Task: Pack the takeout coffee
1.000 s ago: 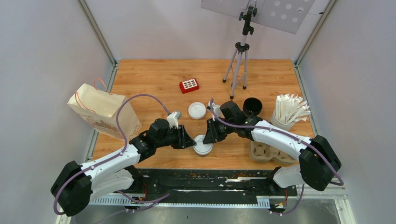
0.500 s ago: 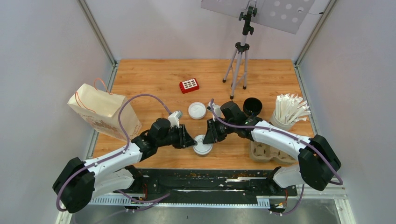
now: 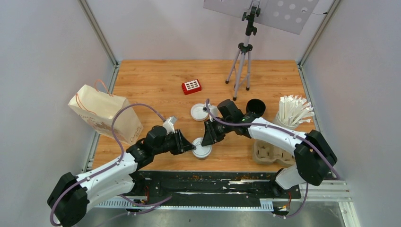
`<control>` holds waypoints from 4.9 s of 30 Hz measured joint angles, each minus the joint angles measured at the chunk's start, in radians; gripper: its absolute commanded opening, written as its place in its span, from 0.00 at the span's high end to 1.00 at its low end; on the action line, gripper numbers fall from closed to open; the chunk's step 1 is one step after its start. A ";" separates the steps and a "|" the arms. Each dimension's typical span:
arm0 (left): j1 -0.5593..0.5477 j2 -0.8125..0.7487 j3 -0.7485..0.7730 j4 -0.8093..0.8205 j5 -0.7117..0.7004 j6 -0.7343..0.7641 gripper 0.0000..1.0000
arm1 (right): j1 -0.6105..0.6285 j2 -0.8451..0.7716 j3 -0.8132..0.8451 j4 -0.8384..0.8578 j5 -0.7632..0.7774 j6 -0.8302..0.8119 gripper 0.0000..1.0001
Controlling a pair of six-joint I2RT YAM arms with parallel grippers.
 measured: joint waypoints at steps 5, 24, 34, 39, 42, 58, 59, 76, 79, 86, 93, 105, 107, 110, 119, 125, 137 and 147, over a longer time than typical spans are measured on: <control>-0.018 -0.035 -0.027 0.006 -0.026 -0.066 0.57 | -0.003 0.060 0.053 -0.019 -0.053 -0.042 0.78; -0.033 -0.053 0.092 -0.249 -0.142 0.045 0.34 | -0.005 -0.006 0.132 -0.167 -0.034 -0.017 0.50; -0.033 0.044 0.272 -0.338 -0.144 0.211 0.30 | -0.003 -0.246 -0.051 -0.136 0.150 0.360 0.42; -0.033 0.159 0.400 -0.393 -0.138 0.335 0.37 | 0.027 -0.312 -0.160 -0.083 0.227 0.539 0.42; -0.033 0.243 0.459 -0.415 -0.133 0.399 0.41 | 0.053 -0.325 -0.209 -0.037 0.251 0.624 0.42; -0.033 0.338 0.473 -0.463 -0.088 0.510 0.53 | 0.136 -0.315 -0.236 0.054 0.356 0.761 0.54; -0.033 0.338 0.473 -0.464 -0.086 0.510 0.55 | 0.137 -0.314 -0.238 0.054 0.360 0.761 0.55; -0.032 0.338 0.472 -0.474 -0.065 0.416 0.65 | 0.130 -0.206 -0.177 0.019 0.406 0.631 0.68; -0.032 0.338 0.469 -0.474 -0.066 0.397 0.65 | 0.116 -0.195 -0.165 0.006 0.404 0.597 0.68; -0.031 0.329 0.459 -0.472 -0.064 0.353 0.59 | 0.099 -0.144 -0.110 -0.022 0.406 0.516 0.63; -0.031 0.279 0.415 -0.464 -0.051 0.314 0.58 | 0.086 -0.115 -0.080 -0.026 0.409 0.452 0.56; -0.033 0.264 0.399 -0.462 -0.035 0.286 0.46 | 0.048 -0.088 0.002 -0.143 0.425 0.345 0.51; -0.033 0.263 0.399 -0.469 -0.036 0.286 0.45 | 0.048 -0.090 0.024 -0.162 0.431 0.327 0.56; -0.033 0.257 0.401 -0.481 -0.044 0.288 0.44 | 0.048 -0.107 0.034 -0.171 0.419 0.307 0.67; -0.022 0.217 0.425 -0.489 -0.049 0.289 0.46 | 0.051 -0.154 -0.002 -0.066 0.256 0.305 0.91; -0.007 0.214 0.430 -0.488 -0.050 0.292 0.50 | 0.057 -0.126 -0.030 -0.006 0.170 0.311 0.91; -0.003 0.229 0.426 -0.487 -0.062 0.340 0.55 | 0.057 -0.053 -0.047 0.032 0.129 0.304 0.90; 0.007 0.232 0.413 -0.487 -0.078 0.358 0.58 | 0.057 -0.053 -0.064 0.063 0.122 0.303 0.91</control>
